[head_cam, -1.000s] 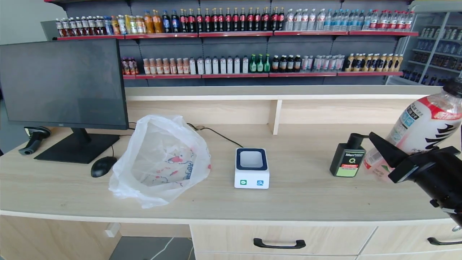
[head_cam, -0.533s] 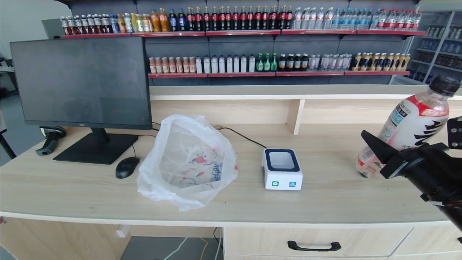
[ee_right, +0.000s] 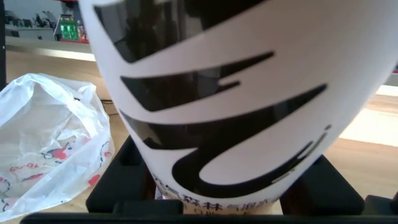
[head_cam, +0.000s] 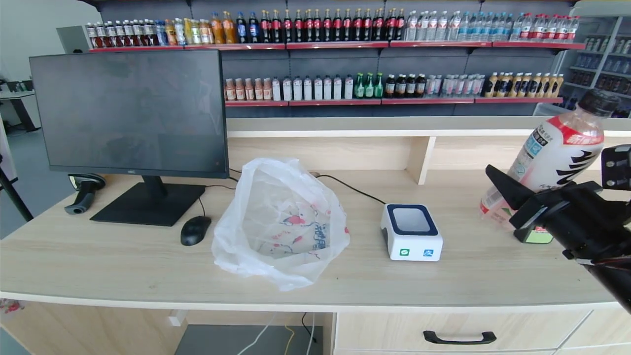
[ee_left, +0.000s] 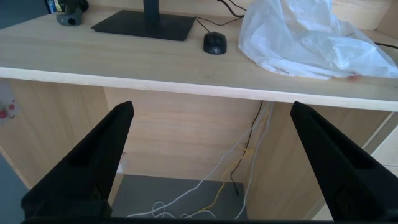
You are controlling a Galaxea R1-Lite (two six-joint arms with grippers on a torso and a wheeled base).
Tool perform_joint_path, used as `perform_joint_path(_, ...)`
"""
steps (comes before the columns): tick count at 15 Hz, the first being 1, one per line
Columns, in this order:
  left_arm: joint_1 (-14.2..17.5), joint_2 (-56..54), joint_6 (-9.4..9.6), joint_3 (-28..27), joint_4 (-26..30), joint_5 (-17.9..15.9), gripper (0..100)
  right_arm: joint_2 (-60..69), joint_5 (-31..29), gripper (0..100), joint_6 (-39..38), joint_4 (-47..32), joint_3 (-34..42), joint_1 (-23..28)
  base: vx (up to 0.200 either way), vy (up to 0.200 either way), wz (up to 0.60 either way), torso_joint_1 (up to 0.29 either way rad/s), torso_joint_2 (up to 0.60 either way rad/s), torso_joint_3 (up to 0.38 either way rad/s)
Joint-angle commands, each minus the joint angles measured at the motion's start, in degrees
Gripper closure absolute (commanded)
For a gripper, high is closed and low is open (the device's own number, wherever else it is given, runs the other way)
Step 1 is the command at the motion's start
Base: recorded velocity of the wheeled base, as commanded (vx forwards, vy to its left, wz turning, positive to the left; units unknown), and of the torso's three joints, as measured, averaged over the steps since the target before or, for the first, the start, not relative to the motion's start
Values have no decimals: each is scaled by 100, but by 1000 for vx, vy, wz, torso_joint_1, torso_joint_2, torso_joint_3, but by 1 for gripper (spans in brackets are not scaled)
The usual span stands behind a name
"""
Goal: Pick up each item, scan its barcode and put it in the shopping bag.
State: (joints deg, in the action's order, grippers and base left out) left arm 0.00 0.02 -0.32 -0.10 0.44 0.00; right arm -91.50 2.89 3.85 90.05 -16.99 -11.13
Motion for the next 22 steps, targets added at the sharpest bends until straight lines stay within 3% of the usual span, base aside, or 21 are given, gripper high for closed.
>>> perform_joint_path(1, 0, -2, -3, 1, 0, 0, 0, -272, 107, 100, 28, -5, -296, -3, 0, 0, 0, 0, 0, 0)
perform_joint_path(9, 0, -2, -3, 1, 0, 0, 0, -957, 520, 100, 107, -5, -1096, -487, 0, 0, 0, 0, 0, 0)
perform_joint_path(22, 0, -2, -3, 1, 0, 0, 0, -1309, 889, 100, 177, -5, -1535, -513, 0, 0, 0, 0, 0, 0)
